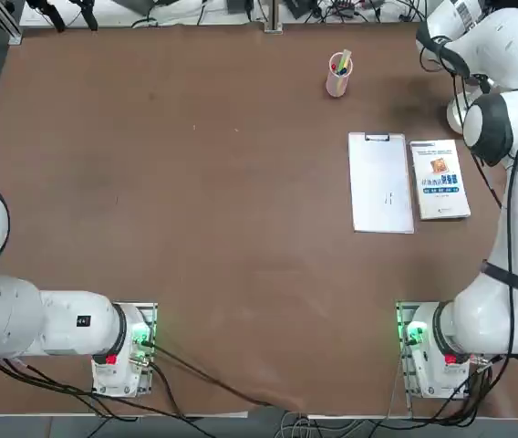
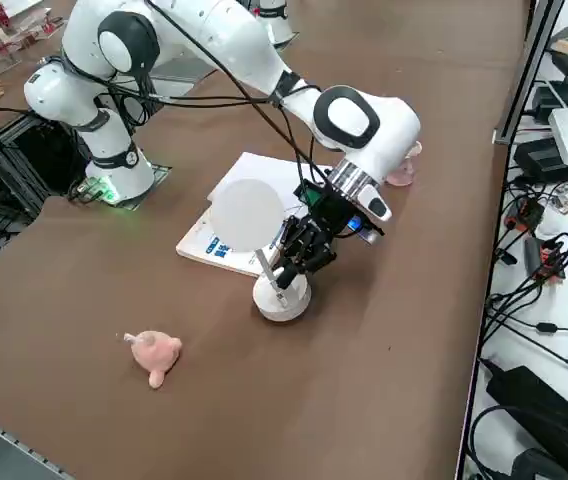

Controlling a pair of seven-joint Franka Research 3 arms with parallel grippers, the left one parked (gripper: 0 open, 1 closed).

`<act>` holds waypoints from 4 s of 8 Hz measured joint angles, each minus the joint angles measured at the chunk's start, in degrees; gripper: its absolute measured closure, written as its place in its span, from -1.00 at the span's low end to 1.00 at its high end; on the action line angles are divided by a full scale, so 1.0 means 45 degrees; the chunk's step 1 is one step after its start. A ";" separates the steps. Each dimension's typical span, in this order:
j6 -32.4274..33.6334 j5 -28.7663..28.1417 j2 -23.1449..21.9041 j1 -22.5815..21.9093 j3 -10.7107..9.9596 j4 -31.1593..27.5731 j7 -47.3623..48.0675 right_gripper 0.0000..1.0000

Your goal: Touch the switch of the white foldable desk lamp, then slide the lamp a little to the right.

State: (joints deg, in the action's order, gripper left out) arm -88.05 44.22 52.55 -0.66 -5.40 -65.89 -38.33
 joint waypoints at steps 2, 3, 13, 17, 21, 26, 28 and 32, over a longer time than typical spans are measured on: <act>-0.0008 -0.0005 0.0030 0.0018 0.0000 0.0000 0.0102 0.67; -0.0012 -0.0007 0.0068 0.0030 0.0000 0.0000 0.0118 0.67; -0.0817 -0.0104 0.0373 0.0282 0.0000 0.0001 0.0416 0.51; -0.0835 -0.0104 0.0385 0.0282 0.0000 0.0007 0.0458 0.37; -0.0869 -0.0104 0.0385 0.0270 0.0014 0.0026 0.0609 0.07; -0.0898 -0.0102 0.0381 0.0113 0.0029 0.0334 0.0621 -0.65; -0.0898 -0.0097 0.0377 -0.0176 0.0031 0.0411 0.0621 -1.00; -0.0896 -0.0088 -0.0077 -0.1178 0.0051 0.0632 0.0466 -1.00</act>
State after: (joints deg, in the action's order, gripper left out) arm -92.08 43.82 52.20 -5.96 -5.17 -63.04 -36.23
